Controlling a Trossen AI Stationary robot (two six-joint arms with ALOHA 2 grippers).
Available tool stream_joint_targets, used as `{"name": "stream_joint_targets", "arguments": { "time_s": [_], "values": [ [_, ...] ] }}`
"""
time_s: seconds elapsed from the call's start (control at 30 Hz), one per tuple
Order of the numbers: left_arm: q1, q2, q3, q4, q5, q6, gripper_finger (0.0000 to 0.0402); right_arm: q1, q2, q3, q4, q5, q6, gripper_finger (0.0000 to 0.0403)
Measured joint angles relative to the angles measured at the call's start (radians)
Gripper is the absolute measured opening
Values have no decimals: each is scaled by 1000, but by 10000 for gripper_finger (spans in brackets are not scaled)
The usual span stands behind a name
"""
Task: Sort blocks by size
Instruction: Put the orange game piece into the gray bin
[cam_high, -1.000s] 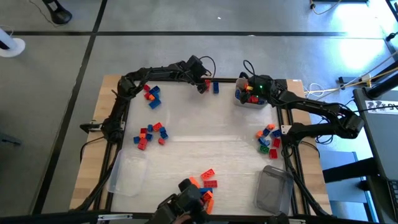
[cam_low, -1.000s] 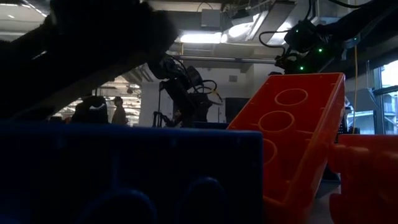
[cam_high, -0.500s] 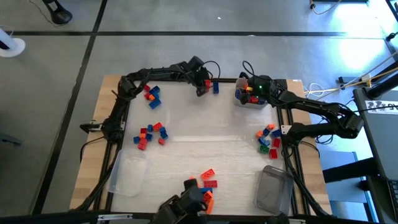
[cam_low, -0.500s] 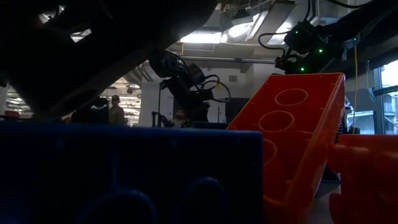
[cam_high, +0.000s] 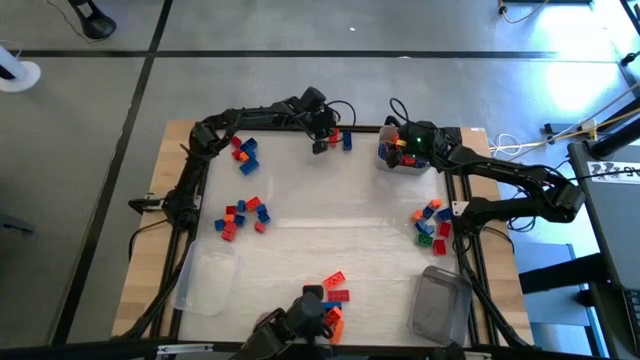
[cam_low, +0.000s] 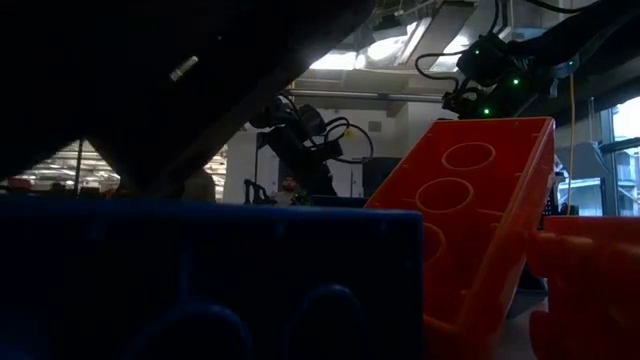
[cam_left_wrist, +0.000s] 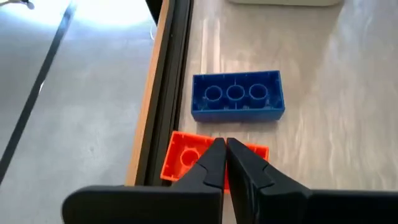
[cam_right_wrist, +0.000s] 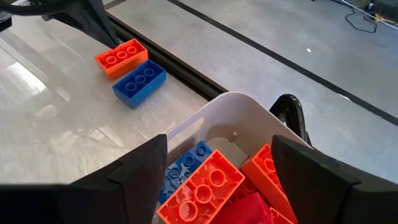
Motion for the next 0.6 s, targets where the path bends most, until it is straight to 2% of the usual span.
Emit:
{"name": "stream_joint_targets", "arguments": {
  "time_s": [0.1, 0.23, 0.43, 0.6],
  "values": [
    [0, 4, 0, 0, -13, 3, 2, 0, 0, 0, 0, 0, 0, 285],
    [0, 10, 0, -6, -99, 30, 1, 0, 0, 0, 1, 0, 0, 285],
    [-9, 10, 0, -10, -141, 81, 1, 0, 0, 0, 2, 0, 0, 285],
    [-13, 19, 5, -2, -107, 123, 1, 0, 0, 0, 2, 0, 0, 285]
  ]
}}
